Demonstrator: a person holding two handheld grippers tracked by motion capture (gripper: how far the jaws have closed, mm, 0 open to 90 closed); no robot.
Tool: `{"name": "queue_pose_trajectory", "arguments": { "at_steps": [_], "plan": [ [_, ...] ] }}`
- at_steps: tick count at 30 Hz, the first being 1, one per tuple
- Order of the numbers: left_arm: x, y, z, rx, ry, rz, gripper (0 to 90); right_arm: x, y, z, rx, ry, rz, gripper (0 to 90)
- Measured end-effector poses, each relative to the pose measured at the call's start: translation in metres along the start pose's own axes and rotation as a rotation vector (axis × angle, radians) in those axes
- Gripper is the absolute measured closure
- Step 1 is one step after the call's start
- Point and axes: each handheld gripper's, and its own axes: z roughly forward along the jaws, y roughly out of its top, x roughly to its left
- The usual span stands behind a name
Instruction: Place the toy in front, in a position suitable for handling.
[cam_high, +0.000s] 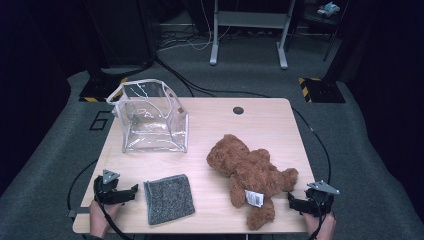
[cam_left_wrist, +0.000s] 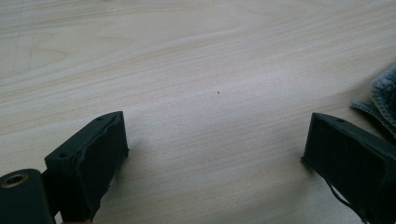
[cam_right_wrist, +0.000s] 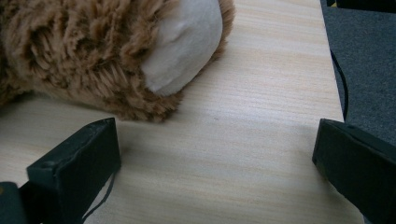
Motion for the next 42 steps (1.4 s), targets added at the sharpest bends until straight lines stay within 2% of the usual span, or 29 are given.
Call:
{"name": "queue_pose_trajectory", "arguments": {
  "at_steps": [20, 25, 30, 35, 37, 42],
  "plan": [
    [0.0, 0.0, -0.001, 0.001, 0.002, 0.0, 5.8, 0.0, 0.0, 0.0, -0.002, -0.002, 0.0, 0.2],
    [0.0, 0.0, -0.001, 0.004, -0.005, 0.017, 5.7, 0.0, 0.0, 0.0, -0.001, -0.002, 0.0, 0.2],
    [0.002, 0.002, -0.001, 0.004, -0.028, 0.006, 5.9, 0.0, 0.0, 0.0, -0.001, -0.002, 0.0, 0.2],
    [0.004, 0.015, -0.004, -0.024, -0.044, 0.006, 6.3, 0.0, 0.0, 0.0, -0.002, -0.002, 0.0, 0.2],
    [0.005, 0.018, -0.005, -0.019, -0.045, 0.015, 6.8, 0.0, 0.0, 0.0, -0.002, -0.003, 0.0, 0.2],
    [0.01, 0.038, -0.003, -0.047, -0.039, 0.031, 8.6, 0.0, 0.0, 0.0, -0.001, -0.003, 0.0, 0.2]
  ]
}}
